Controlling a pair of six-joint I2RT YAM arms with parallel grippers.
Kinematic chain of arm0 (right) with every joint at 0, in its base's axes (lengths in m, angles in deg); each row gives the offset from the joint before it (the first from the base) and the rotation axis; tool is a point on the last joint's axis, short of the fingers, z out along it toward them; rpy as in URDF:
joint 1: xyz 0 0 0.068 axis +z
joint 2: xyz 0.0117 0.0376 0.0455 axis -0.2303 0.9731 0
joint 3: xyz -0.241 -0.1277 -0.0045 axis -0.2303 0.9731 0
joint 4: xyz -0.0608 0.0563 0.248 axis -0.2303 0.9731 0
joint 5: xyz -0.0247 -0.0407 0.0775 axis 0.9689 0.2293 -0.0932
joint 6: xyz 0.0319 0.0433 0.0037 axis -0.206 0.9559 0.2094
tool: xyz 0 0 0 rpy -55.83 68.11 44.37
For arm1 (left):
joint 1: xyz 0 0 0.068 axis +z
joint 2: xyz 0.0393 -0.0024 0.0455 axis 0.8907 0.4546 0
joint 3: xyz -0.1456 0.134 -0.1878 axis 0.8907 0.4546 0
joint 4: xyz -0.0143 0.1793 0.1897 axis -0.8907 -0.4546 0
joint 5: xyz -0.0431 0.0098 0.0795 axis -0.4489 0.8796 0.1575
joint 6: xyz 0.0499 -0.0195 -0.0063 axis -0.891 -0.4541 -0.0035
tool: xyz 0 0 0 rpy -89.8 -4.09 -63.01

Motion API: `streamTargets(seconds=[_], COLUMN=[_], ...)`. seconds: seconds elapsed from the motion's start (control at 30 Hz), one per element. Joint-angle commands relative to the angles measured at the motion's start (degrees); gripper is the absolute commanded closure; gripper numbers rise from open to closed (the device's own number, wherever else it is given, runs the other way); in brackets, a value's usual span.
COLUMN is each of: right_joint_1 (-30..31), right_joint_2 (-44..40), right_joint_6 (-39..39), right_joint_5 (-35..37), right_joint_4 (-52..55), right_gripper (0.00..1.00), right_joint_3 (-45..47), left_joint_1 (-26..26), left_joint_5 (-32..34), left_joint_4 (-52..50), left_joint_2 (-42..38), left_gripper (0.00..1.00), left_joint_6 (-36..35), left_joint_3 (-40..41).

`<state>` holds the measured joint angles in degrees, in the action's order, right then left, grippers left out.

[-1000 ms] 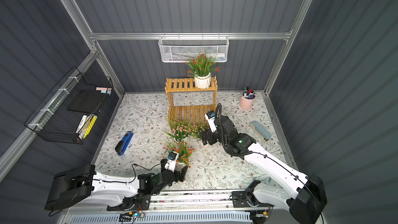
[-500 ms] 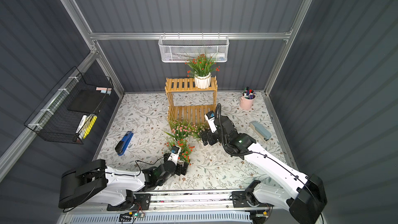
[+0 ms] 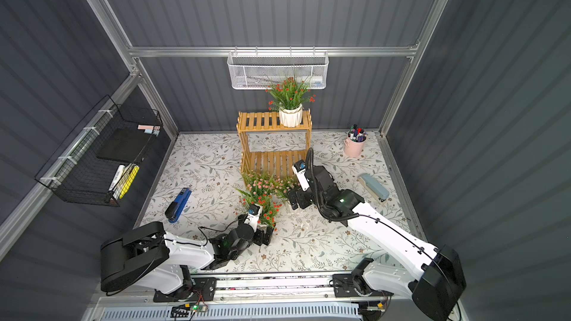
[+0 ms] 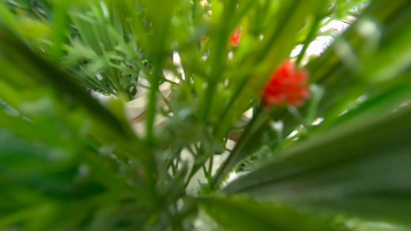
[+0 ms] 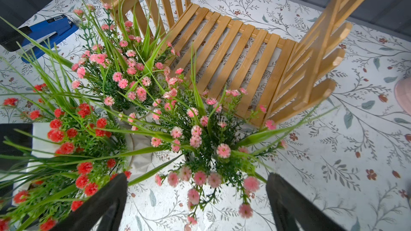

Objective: Place the baby's breath potted plants on the rack by color
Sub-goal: Pick up the baby's breath potted plant from the center of the board.

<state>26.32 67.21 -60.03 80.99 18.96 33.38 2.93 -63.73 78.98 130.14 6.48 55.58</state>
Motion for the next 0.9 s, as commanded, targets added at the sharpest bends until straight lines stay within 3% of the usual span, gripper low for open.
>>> streamTargets(seconds=[0.0,0.23,0.5,0.6,0.67,0.87], right_joint_1=[-0.08,-0.14,-0.09,-0.08,-0.07,-0.08], right_joint_2=[0.47,0.04,0.91,1.0,1.25,2.4], right_joint_6=[-0.31,-0.09,-1.04,-1.29,-1.33,-1.09], right_joint_5=[-0.54,-0.33,-0.56,-0.5,-0.44,-1.81], right_joint_4=[0.54,1.07,2.38,2.2,1.7,1.57], right_gripper=[0.01,0.01,0.01,0.01,0.01,0.01], right_joint_3=[-1.82,-1.5,-3.44,-3.61,-3.46,-3.19], left_joint_1=[0.93,0.97,0.97,0.97,0.95,1.01], left_joint_5=[-1.17,-3.59,-4.36,-3.0,-3.03,-2.52], left_joint_4=[-0.05,-1.02,-4.04,-6.1,-4.66,-3.19], left_joint_2=[0.9,-0.53,-3.96,-3.95,-3.3,0.09], left_gripper=[0.01,0.17,0.21,0.17,0.02,0.0], left_joint_6=[-2.02,-3.11,0.15,2.13,3.12,1.31], left_joint_3=[-0.93,0.07,2.65,2.27,2.6,0.29])
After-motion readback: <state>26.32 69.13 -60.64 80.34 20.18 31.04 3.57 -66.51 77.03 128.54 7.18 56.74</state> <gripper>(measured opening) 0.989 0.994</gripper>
